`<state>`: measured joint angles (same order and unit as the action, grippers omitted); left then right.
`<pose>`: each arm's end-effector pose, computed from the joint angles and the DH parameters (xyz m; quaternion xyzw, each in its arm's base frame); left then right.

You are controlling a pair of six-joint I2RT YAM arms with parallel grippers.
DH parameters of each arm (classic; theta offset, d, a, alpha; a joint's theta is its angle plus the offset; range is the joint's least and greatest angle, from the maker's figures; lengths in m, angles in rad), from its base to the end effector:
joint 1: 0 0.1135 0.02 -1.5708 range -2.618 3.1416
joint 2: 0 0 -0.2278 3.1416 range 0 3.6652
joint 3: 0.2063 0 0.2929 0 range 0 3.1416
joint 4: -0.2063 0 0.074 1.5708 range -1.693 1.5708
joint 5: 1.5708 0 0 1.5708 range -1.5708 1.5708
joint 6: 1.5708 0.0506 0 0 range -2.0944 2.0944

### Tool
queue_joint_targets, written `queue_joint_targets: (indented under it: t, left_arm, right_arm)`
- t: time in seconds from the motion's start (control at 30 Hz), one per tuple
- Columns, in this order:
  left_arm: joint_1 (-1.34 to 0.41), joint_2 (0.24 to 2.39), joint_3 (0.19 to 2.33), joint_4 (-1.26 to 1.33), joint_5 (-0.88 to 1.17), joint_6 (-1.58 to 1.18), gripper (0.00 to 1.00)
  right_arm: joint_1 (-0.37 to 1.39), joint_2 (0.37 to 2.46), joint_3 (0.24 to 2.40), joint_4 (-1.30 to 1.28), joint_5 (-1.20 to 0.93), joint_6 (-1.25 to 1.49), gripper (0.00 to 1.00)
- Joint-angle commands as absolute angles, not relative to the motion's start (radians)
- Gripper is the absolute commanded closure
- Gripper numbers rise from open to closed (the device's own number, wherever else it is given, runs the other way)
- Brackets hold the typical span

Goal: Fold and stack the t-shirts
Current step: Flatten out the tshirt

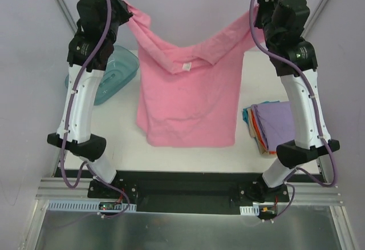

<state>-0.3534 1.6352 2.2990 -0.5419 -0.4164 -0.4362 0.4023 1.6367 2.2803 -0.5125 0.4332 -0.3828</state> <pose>0.3288 -0.0995 0.5793 -0.1815 0.6414 -0.1554 0.7290 0.3278 0.1164 0.5765 -0.0970 0.6567 -0.1345 0.7357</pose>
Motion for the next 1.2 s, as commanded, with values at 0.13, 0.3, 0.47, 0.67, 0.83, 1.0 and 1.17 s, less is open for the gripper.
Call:
queue_joint_targets:
  t: [0.13, 0.3, 0.47, 0.67, 0.83, 1.0, 1.17]
  left_arm:
    - [-0.321, 1.522, 2.481, -0.446, -0.222, -0.356, 1.00]
    - [-0.321, 1.274, 2.052, -0.442, -0.323, -0.371, 1.00]
    - [-0.321, 0.944, 1.444, -0.478, -0.512, -0.507, 0.93]
    - [-0.322, 0.654, 0.989, -0.858, -0.646, -0.941, 0.79]
    - [-0.321, 0.572, 0.897, -0.966, -0.618, -1.051, 0.01]
    - [-0.321, 0.633, 0.922, -0.966, -0.578, -1.069, 0.01]
    - [-0.321, 0.771, 0.911, -0.833, -0.392, -0.994, 0.01]
  right_arm:
    - [0.388, 1.378, 2.232, -0.285, 0.314, -0.440, 0.99]
    - [0.388, 1.252, 2.053, -0.532, 0.272, -0.384, 0.97]
    - [0.388, 1.024, 1.582, -0.815, 0.215, -0.135, 0.94]
    - [0.390, 0.767, 1.070, -0.936, 0.009, 0.156, 0.76]
    - [0.390, 0.729, 0.940, -1.043, 0.038, 0.155, 0.09]
    - [0.391, 0.767, 0.957, -0.988, 0.052, 0.121, 0.03]
    - [0.390, 0.908, 0.965, -0.865, 0.009, 0.092, 0.03]
